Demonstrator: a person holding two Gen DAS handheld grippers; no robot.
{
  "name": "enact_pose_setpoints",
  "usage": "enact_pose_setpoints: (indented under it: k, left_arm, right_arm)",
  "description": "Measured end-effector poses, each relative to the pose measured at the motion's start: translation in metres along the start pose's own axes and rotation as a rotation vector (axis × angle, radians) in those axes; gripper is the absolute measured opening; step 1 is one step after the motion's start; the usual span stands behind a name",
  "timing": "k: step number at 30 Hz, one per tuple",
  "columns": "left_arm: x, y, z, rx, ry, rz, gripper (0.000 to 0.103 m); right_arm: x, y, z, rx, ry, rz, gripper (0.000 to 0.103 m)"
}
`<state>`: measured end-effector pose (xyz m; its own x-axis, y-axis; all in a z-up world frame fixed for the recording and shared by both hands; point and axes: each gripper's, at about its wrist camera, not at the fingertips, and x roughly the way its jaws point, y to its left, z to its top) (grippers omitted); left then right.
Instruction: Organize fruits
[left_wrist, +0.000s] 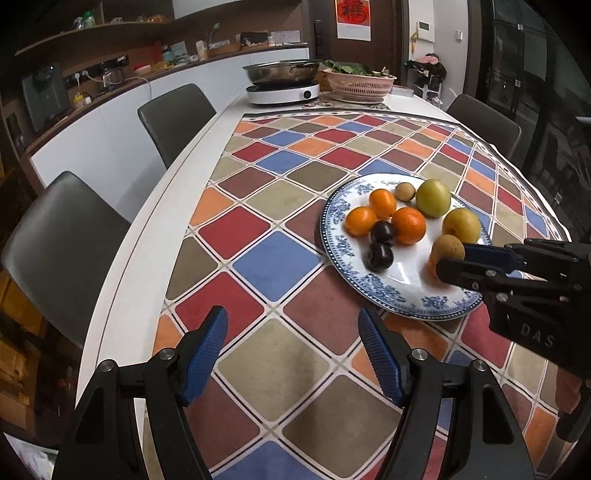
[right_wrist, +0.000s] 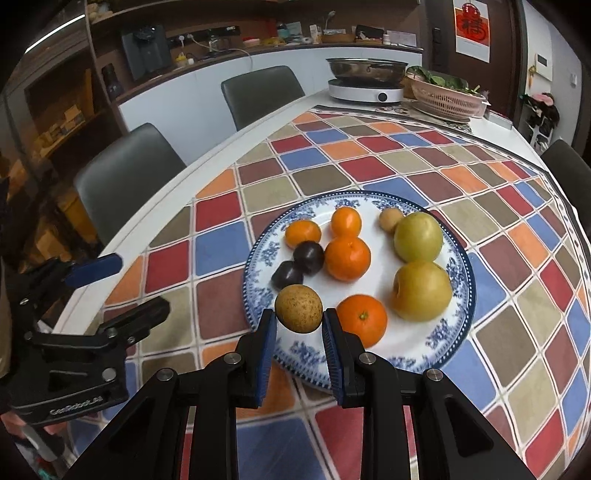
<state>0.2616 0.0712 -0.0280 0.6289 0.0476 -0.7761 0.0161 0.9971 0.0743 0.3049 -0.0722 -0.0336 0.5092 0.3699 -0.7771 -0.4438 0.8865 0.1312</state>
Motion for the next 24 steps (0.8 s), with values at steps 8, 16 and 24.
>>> enact_pose_setpoints:
  k: [8, 16, 24]
  left_arm:
    - [0.003, 0.000, 0.003, 0.002, 0.000, -0.004, 0.072]
    - [-0.012, -0.006, 0.002, 0.003, -0.037, -0.002, 0.072]
    - [-0.055, -0.024, -0.007, 0.008, -0.125, 0.005, 0.084]
  right_arm:
    - [0.011, -0.005, 0.007, 0.009, -0.016, 0.008, 0.028]
    - [-0.006, -0.007, -0.002, 0.020, -0.041, -0.037, 0.033]
    - [-0.062, -0.012, -0.030, 0.060, -0.124, -0.140, 0.052]
